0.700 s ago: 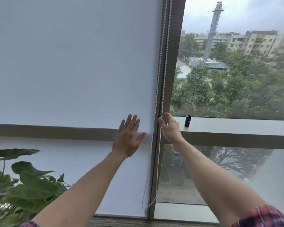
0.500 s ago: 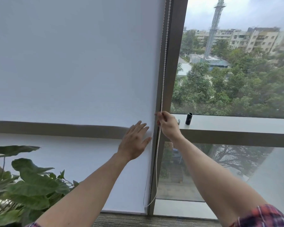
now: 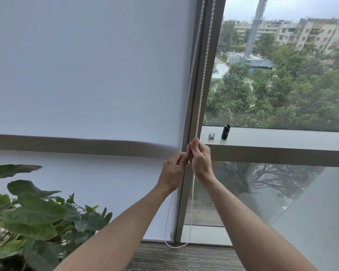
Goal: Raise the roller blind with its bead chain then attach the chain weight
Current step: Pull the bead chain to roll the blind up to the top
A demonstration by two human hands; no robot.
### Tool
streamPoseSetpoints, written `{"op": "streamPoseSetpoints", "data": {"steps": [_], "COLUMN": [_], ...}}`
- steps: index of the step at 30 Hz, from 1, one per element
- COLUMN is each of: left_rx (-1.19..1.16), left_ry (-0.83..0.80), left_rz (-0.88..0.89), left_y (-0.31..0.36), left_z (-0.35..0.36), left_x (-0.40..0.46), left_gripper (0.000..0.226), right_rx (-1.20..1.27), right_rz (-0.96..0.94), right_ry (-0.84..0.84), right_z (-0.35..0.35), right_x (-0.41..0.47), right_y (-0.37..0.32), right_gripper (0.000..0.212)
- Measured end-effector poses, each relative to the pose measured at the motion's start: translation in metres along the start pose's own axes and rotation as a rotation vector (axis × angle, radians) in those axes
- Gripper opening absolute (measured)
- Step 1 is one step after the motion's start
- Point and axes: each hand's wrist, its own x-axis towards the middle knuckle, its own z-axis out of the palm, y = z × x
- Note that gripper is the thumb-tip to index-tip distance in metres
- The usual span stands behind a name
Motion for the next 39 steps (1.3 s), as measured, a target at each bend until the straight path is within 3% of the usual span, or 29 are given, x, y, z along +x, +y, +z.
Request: {"op": "streamPoseSetpoints", "data": {"steps": [7,20,25,31,34,36,39], "left_rx": [-0.199,-0.46,-0.633,-0.614,-0.584,-0.576,-0.567], "left_ry": [-0.065,-0.052,-0.111,-0.11,-0.05,0.021,0.085], "left_rz": [-0.071,0.08,0.005,-0.088,-0.089,-0.08,-0.07], "left_y": [-0.004,0.045,0.041,0.019,0.012,0.01,0.009], "left_z": [0.001,0.005,0.009,0.007,0.002,0.001,0.001], "left_x": [-0.004,0.009,0.003,-0.015,-0.023,-0.027,-0.03], "left_gripper": [0.038,0.027,0.03,0.036,0.038,0.038,0.038], "right_rx": [0.109,0.214,0.223,0.136,0.037,0.057,0.229], "right_rz": [0.036,0.143,0.199,0.276,0.299,0.299,0.314], "right_ry": [0.005,0.048,0.003,-0.091,-0.234,-0.321,-0.265], "right_z": [0.0,0.01,0.009,0.009,0.0,-0.013,-0.031], "right_x": [-0.026,-0.054,-0.066,-0.087,-0.087,-0.081,-0.061], "right_y": [0.015,0.025,0.036,0.054,0.057,0.048,0.029], "right_gripper": [0.05,0.043,0.057,0.062,0.045,0.013,0.052]}}
